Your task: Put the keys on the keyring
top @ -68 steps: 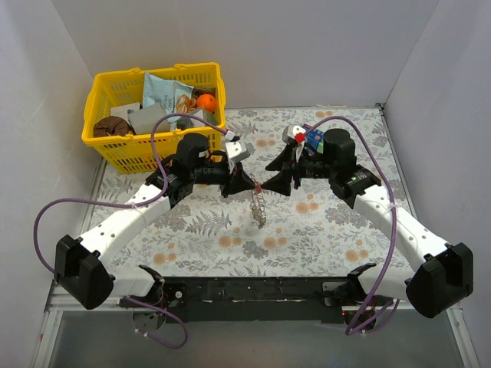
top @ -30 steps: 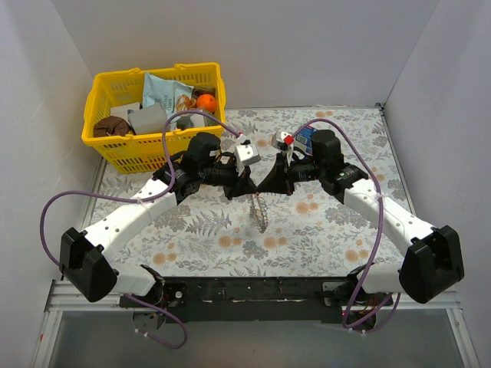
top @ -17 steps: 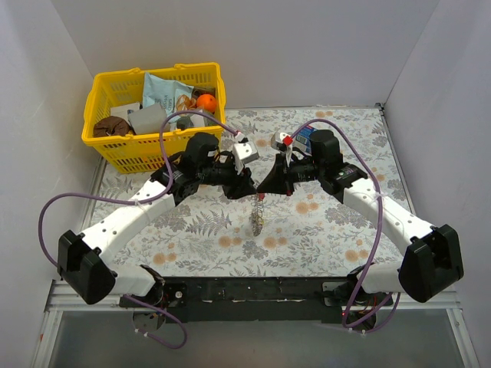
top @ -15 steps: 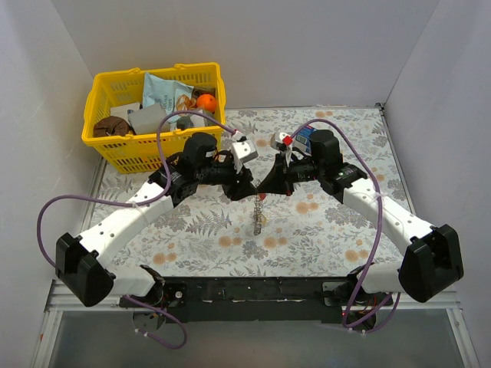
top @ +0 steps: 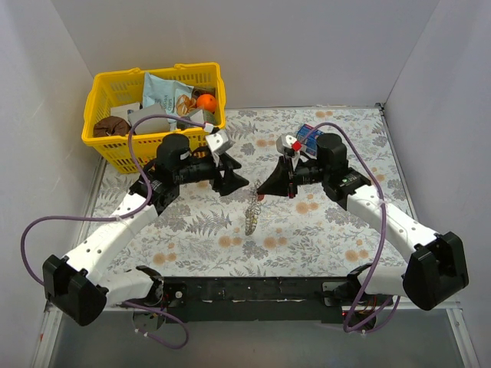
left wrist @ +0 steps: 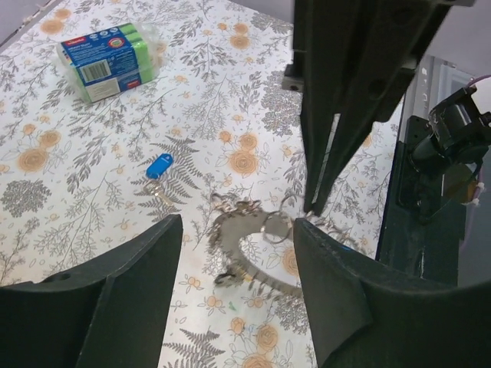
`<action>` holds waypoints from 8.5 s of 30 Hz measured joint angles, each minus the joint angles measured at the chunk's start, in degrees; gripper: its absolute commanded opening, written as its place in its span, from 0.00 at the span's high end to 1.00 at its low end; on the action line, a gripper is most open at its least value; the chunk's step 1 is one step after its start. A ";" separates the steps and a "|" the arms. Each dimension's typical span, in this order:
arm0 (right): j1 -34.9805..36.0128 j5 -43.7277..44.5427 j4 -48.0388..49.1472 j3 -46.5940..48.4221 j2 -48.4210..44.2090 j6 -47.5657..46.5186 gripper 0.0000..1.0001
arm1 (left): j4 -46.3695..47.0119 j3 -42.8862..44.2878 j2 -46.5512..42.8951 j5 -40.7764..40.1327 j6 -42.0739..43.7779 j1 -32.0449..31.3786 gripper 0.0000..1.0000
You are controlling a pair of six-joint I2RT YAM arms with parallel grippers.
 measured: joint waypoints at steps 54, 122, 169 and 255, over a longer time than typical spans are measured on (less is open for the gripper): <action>-4.28 -8.66 63.41 -15.45 -3.13 36.13 0.99 | 34.80 -12.13 0.81 22.91 -15.19 -2.56 0.76; -15.54 31.12 -17.57 9.25 18.49 21.84 0.08 | 20.59 -16.90 -4.74 7.85 -3.52 -3.17 1.00; -10.88 40.22 -37.73 34.18 47.08 21.70 0.61 | 19.71 -16.74 -1.31 9.20 -2.03 -3.17 1.00; -8.13 17.51 -31.54 16.00 10.36 -5.75 0.99 | 11.13 -15.58 -2.21 6.16 4.68 -3.17 1.00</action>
